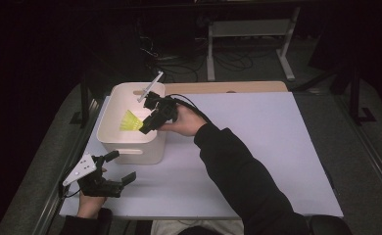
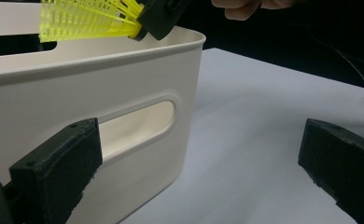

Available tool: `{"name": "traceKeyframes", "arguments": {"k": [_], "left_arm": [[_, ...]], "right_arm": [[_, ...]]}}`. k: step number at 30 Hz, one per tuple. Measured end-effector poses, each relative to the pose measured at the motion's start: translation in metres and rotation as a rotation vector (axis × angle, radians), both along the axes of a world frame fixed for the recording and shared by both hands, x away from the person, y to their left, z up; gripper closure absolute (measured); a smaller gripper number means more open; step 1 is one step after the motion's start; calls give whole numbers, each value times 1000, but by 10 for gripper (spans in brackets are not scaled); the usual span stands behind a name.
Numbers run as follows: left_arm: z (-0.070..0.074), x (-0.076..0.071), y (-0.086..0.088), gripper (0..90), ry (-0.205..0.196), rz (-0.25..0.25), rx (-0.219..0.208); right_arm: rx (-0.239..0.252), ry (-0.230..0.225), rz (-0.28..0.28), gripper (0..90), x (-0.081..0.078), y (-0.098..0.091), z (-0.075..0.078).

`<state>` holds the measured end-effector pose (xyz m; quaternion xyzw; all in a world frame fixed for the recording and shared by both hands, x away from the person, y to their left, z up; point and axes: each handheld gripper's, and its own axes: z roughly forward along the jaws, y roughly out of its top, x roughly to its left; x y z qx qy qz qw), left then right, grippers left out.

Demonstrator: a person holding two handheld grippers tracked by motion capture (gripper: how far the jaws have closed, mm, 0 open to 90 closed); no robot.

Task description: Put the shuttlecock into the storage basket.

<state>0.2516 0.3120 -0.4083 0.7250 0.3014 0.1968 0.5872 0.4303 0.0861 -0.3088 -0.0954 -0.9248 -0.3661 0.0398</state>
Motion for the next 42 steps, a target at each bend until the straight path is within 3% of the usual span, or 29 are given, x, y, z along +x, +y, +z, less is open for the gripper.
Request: {"name": "traceKeyframes", "arguments": {"k": [11,16,27,32,42], "left_arm": [[0,0,0,0,0,-1,-1],[0,0,0,0,0,-1,1],[0,0,0,0,1,-1,1],[0,0,0,0,0,0,5],[0,0,0,0,1,0,4]], "right_arm": [[-8,16,4,623,1,4,-6],[-2,26,0,491,2,3,-4],[3,-18,-44,260,0,-7,7],[-3,-75,-82,133,-2,-13,14],[43,-90,-99,0,-6,-28,27]]}}
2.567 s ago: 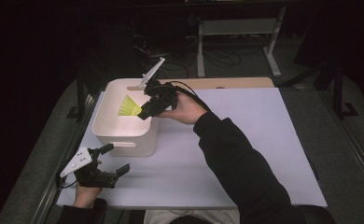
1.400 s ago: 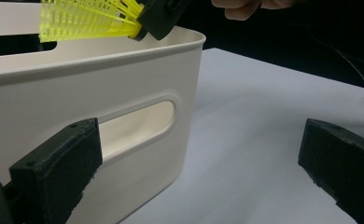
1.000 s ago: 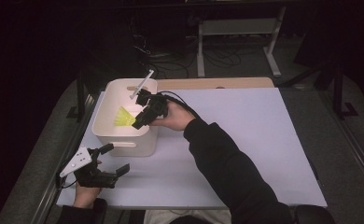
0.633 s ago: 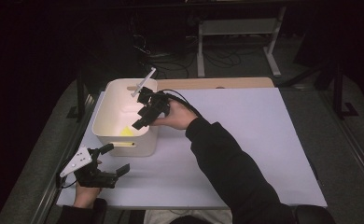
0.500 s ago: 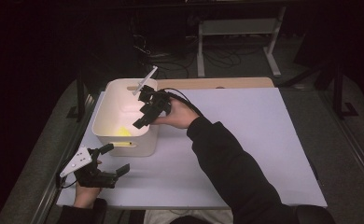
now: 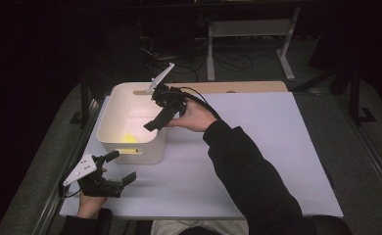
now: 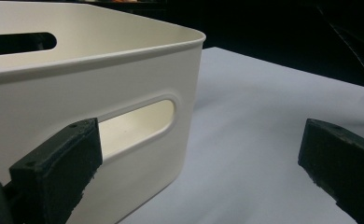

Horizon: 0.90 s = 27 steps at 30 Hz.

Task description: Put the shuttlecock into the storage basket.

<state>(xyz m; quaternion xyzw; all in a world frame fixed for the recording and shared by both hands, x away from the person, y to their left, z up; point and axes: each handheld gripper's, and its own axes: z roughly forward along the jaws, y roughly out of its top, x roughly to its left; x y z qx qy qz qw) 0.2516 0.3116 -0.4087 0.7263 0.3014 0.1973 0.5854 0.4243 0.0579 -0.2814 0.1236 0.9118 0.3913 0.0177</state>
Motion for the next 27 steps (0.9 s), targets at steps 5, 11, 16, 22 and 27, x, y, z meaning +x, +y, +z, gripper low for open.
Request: {"name": "traceKeyframes", "arguments": {"k": [5,11,16,22,27], "left_arm": [[0,0,0,0,0,0,1],[0,0,0,0,1,2,1],[0,1,0,0,0,1,1],[0,1,0,0,0,-1,0],[0,1,0,0,1,0,1]], "right_arm": [[20,-1,-9,0,0,-8,4],[32,-4,-17,0,-1,-17,7],[36,-5,-28,0,-3,-24,6],[44,-6,-36,0,-4,-31,4],[49,-6,-41,0,-6,-36,4]]}}
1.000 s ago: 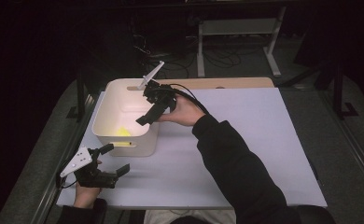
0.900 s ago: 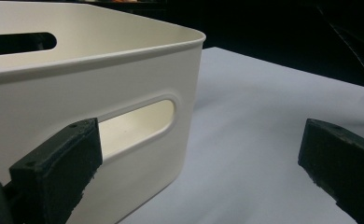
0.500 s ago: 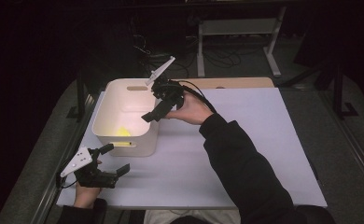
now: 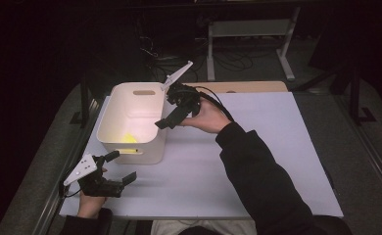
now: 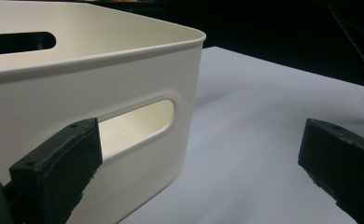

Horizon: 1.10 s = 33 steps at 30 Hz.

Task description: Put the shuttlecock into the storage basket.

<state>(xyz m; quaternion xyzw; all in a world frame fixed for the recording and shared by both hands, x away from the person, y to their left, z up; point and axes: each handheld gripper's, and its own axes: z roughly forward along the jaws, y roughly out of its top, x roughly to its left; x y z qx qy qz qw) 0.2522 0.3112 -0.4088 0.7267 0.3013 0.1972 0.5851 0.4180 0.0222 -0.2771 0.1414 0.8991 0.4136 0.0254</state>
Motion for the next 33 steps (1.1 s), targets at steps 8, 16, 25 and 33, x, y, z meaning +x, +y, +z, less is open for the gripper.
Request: {"name": "traceKeyframes", "arguments": {"k": [8,16,25,33], "left_arm": [[0,0,0,0,-1,1,0],[0,0,0,0,0,0,-1],[0,0,0,0,1,2,-2],[0,0,0,0,0,0,1]], "right_arm": [[8,-2,-14,0,-2,-11,-3],[41,9,-36,0,-2,-28,-5],[58,10,-49,0,-5,-41,-7],[60,7,-56,0,-9,-50,-10]]}}
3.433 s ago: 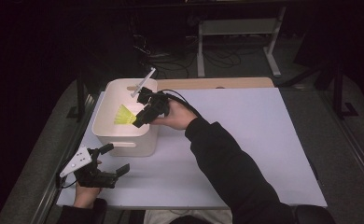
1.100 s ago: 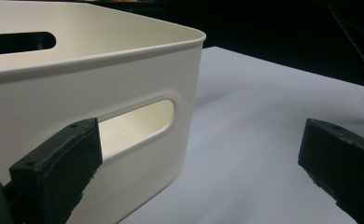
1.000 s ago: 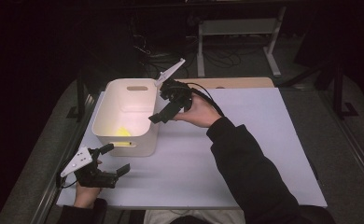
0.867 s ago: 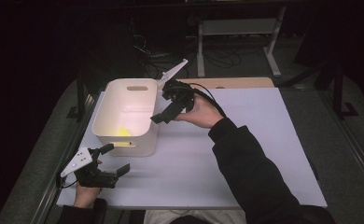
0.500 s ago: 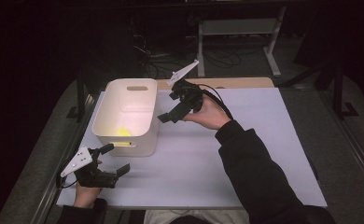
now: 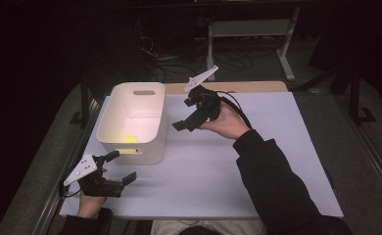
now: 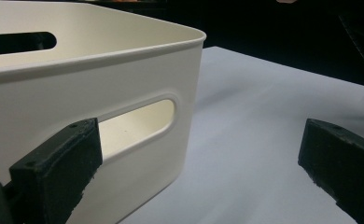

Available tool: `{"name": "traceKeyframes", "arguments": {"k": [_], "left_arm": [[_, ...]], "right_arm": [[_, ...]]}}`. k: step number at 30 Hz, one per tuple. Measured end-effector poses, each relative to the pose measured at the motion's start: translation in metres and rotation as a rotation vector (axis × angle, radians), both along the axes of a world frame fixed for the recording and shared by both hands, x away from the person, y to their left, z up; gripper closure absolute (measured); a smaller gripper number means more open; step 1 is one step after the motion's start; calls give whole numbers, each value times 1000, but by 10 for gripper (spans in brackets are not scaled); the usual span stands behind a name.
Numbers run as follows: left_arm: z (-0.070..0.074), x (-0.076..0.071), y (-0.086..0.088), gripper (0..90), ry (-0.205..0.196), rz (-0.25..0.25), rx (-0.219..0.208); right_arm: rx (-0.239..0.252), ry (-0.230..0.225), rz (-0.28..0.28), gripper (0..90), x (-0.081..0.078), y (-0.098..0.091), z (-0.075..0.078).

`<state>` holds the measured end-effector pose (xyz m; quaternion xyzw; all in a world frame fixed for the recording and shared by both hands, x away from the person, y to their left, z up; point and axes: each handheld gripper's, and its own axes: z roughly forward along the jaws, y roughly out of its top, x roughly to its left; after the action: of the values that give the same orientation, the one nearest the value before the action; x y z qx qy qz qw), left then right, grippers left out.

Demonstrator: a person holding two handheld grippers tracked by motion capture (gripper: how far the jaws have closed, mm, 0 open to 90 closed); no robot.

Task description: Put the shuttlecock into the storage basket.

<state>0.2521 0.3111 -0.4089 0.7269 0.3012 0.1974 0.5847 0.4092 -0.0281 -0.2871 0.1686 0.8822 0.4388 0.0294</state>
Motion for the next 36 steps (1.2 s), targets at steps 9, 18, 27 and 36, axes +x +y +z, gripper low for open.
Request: {"name": "traceKeyframes", "arguments": {"k": [9,18,27,36], "left_arm": [[0,0,0,0,1,0,0],[0,0,0,0,3,0,1],[0,0,0,0,3,1,1],[0,0,0,0,5,0,3]], "right_arm": [[12,-1,-26,0,-2,-17,-4],[18,4,-44,0,-4,-29,-12],[28,-1,-59,0,-10,-41,-20],[55,0,-84,0,-14,-56,-28]]}}
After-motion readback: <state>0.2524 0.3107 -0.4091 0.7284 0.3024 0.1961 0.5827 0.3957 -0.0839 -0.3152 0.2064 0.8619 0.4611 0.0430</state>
